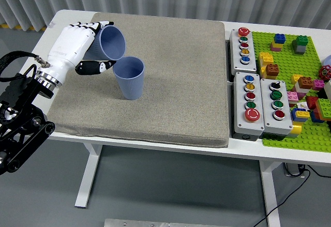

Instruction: Pick cup pour cup place

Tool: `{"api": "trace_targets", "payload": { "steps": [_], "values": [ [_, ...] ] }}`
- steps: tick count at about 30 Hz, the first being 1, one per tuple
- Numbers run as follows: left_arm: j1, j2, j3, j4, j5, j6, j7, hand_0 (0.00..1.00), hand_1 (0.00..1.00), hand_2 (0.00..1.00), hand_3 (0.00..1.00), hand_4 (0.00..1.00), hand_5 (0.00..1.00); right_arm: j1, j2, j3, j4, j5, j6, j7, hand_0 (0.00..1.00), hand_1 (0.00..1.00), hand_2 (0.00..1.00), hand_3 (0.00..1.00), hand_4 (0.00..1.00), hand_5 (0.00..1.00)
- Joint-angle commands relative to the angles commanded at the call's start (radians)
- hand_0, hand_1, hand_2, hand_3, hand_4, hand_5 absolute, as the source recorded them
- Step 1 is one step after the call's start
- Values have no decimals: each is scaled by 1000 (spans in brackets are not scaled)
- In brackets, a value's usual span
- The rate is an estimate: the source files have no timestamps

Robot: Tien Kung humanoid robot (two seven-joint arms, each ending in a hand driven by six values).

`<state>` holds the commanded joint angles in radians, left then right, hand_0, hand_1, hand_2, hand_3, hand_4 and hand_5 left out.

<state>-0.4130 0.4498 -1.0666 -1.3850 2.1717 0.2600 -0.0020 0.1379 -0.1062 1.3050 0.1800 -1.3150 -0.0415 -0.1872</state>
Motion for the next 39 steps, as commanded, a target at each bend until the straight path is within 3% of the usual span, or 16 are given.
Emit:
{"api": "trace_targets", "payload": {
  "steps": [16,21,27,39],
  "values": [
    [-15,59,65,-15,81,35,28,688,538,541,587,695,142,3,-1,1,0,3,-1,1,696,698,627,614,179,314],
    [-30,69,96,-13,97,47,40,688,538,541,587,695,142,3,-1,4,0,1,-1,1,696,698,627,614,179,314],
    [-60,103,162,-15,97,47,53,688,538,541,586,694,143,7,-1,4,0,3,-2,1,696,698,627,614,179,313],
    [-71,109,181,-24,97,65,59,686,539,542,585,689,140,6,0,7,0,1,-2,0,695,698,627,614,179,315]
  ]
}}
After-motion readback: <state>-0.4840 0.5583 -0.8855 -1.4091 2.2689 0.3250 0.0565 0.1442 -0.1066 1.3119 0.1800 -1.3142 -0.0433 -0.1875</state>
